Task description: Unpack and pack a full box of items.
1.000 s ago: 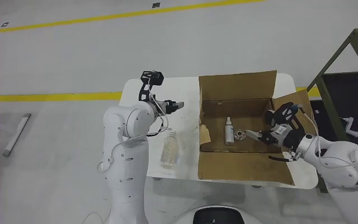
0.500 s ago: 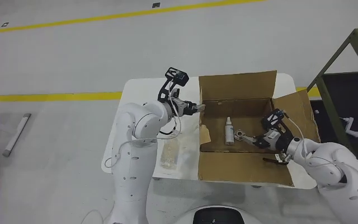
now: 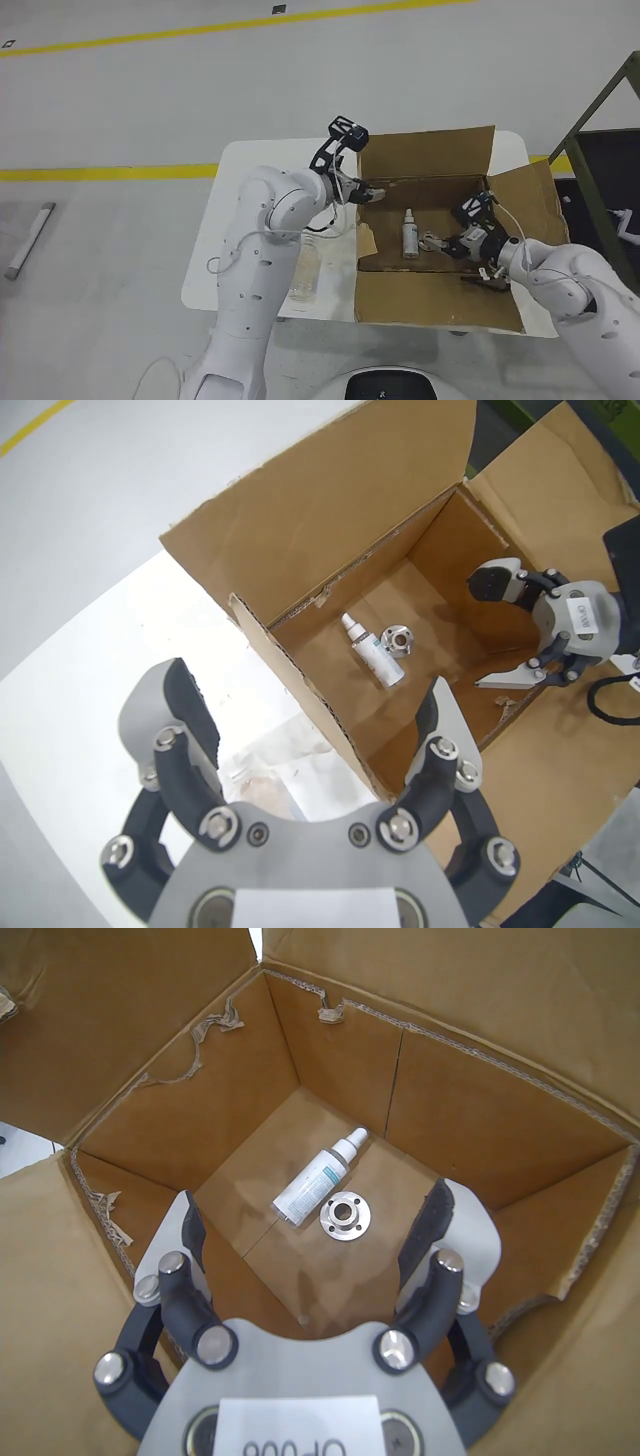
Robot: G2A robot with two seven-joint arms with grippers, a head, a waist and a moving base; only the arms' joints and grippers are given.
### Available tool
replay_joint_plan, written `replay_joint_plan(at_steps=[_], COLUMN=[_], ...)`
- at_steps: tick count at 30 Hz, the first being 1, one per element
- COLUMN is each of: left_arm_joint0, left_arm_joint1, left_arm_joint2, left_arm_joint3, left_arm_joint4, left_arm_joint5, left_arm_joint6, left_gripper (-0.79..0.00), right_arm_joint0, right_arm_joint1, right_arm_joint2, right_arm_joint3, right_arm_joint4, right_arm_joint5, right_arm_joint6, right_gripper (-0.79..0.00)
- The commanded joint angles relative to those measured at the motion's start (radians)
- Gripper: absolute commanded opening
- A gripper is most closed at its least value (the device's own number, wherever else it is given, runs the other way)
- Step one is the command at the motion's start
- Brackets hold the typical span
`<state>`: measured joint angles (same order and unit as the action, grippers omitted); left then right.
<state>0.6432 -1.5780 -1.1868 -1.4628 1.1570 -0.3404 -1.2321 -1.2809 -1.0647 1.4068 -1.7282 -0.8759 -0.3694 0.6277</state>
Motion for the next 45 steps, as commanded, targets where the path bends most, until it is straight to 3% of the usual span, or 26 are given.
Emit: replay_joint_plan(at_steps=[1,10,24,34,38,45], left_arm_joint0=[0.01,0.114,0.099,0.098,0.092,0.078], left_arm_joint1=[0.005,0.035,0.054,0.058,0.061,0.067], left_arm_joint2=[0.009,-0.014,-0.038,-0.073,-0.076,-0.087], left_arm_joint3=[-0.001,-0.042,0.069,0.061,0.064,0.085], left_arm_joint4=[0.05,0.204,0.307,0.221,0.224,0.215], left_arm_joint5=[0.006,0.016,0.078,0.136,0.153,0.164], left_arm_joint6=[-0.025,-0.022,0.033,0.059,0.063,0.076], left_gripper=[0.0,0.0,0.0,0.0,0.0,0.0], right_arm_joint0=[0.002,0.008,0.013,0.011,0.067,0.268], right_arm_joint1=[0.0,0.003,0.003,0.002,-0.001,-0.038], right_arm_joint2=[-0.001,-0.009,-0.003,-0.006,-0.055,-0.273], right_arm_joint3=[0.004,0.025,0.049,0.031,0.003,0.092], right_arm_joint4=[0.001,-0.002,0.072,0.076,0.018,-0.142], right_arm_joint5=[0.0,0.001,0.027,0.024,0.084,0.274], right_arm_joint6=[0.001,0.025,0.028,0.008,0.09,0.278], right_gripper=[0.0,0.0,0.0,0.0,0.0,0.0])
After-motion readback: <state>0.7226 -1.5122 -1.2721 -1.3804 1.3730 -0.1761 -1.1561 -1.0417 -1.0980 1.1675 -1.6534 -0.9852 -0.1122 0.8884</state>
